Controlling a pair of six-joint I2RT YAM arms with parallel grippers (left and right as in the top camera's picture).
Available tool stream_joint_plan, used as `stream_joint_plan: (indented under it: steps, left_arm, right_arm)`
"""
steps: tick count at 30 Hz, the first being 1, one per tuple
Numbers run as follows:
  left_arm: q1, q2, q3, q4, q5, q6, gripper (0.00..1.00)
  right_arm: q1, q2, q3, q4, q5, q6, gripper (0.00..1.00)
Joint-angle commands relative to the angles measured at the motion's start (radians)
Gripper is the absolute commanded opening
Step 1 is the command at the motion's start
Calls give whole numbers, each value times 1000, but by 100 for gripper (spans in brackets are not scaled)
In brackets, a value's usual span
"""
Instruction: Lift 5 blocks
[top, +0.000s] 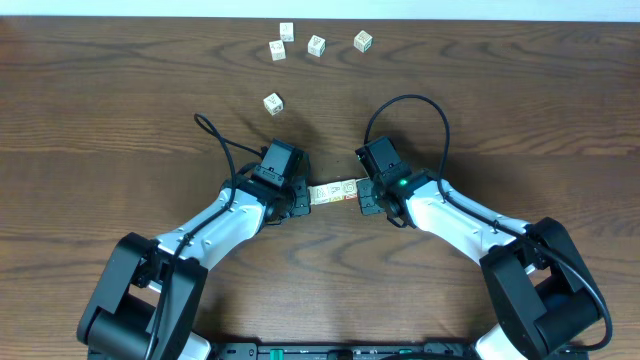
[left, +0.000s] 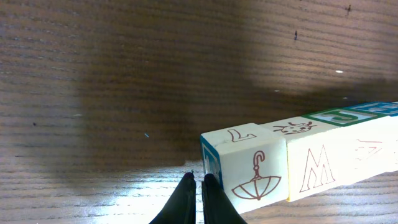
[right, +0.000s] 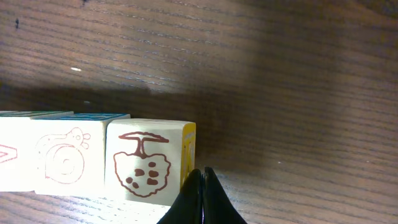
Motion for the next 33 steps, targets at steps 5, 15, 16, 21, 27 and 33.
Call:
stream_joint_plan:
  steps: [5, 15, 16, 21, 27, 33]
  left_arm:
    - [-78, -47, 34, 64, 249, 6, 9]
    - [-78, -47, 34, 63, 249, 6, 17]
    - [-78, -47, 34, 63, 249, 6, 17]
    - [-78, -47, 34, 63, 249, 6, 22]
    - [-78, -47, 34, 63, 249, 6, 22]
    - [-78, -47, 34, 53, 234, 6, 22]
  right_arm:
    - [100, 8, 15, 33, -326, 5, 2]
    - [96, 8, 15, 17, -313, 5, 2]
    - [96, 8, 15, 17, -313, 5, 3]
    - [96, 8, 15, 5, -313, 5, 9]
    - [96, 8, 15, -4, -313, 5, 8]
    - [96, 8, 15, -5, -313, 5, 8]
